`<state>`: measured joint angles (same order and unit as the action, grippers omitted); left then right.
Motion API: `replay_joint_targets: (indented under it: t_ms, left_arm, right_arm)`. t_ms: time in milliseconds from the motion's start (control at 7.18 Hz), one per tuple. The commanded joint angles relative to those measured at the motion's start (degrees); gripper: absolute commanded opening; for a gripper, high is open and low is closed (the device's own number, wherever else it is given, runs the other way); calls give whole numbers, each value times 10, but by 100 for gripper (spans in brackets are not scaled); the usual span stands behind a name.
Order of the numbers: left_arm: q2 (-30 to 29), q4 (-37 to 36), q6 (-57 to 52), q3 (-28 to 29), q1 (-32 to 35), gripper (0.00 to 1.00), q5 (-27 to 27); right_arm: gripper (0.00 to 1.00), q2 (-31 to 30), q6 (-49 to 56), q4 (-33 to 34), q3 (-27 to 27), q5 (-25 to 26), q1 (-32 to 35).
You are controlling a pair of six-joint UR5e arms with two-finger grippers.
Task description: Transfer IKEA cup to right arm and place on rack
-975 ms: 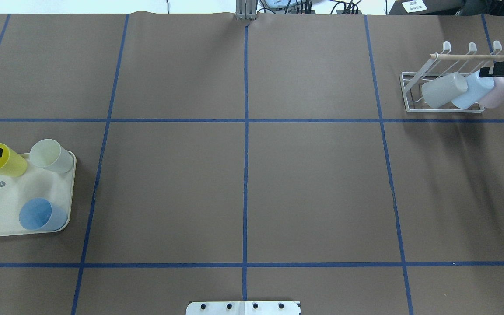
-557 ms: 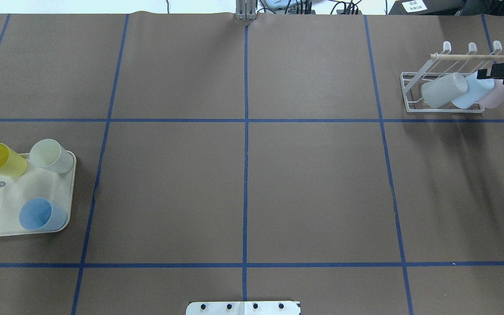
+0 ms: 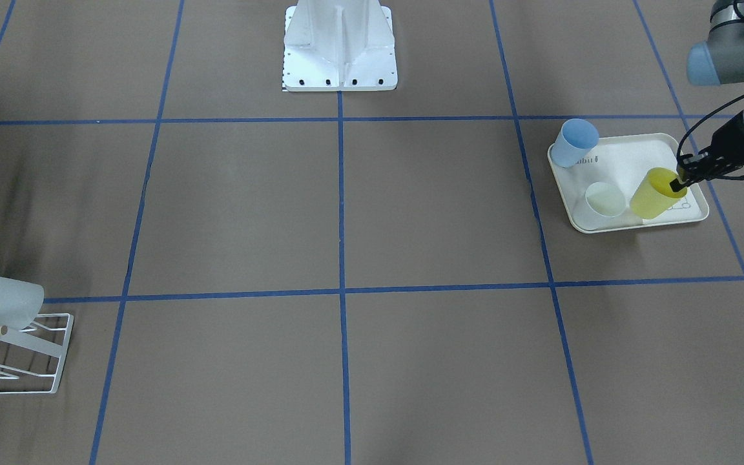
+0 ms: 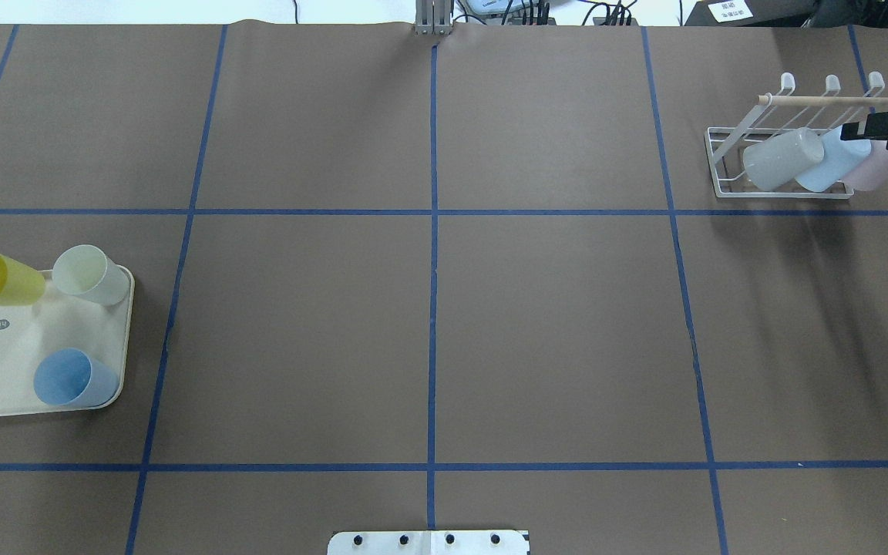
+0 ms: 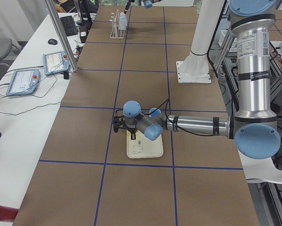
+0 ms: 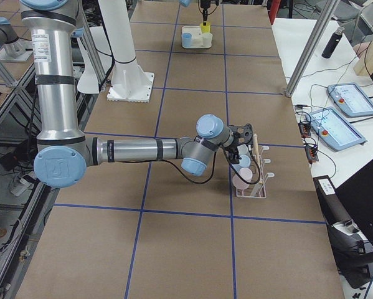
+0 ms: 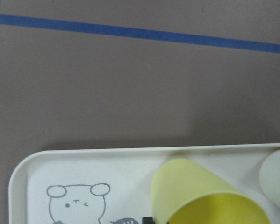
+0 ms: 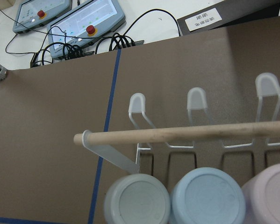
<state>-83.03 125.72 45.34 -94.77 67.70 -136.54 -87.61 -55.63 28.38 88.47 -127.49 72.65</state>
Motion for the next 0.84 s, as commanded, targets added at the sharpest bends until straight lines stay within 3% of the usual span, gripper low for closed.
replay_joint_targets:
  t_ms: [0, 139, 278, 557, 696]
  left_arm:
    - [1, 2, 2, -23, 88, 0, -42]
    - [-1, 1, 33, -58, 88, 0, -50]
    - [-28, 14, 161, -83, 85, 0, -51]
    - [-70, 101, 316, -109, 59, 0, -68]
    - [-110, 160, 424, -106, 13, 0, -59]
  right_arm:
    - [98, 13, -33, -1, 4, 0, -10]
    - [98, 23, -74, -1, 17, 0, -24]
    - [98, 29, -129, -1, 43, 0, -43]
    - [98, 46, -258, -1, 110, 0, -81]
    - [98, 54, -333, -1, 149, 0, -95]
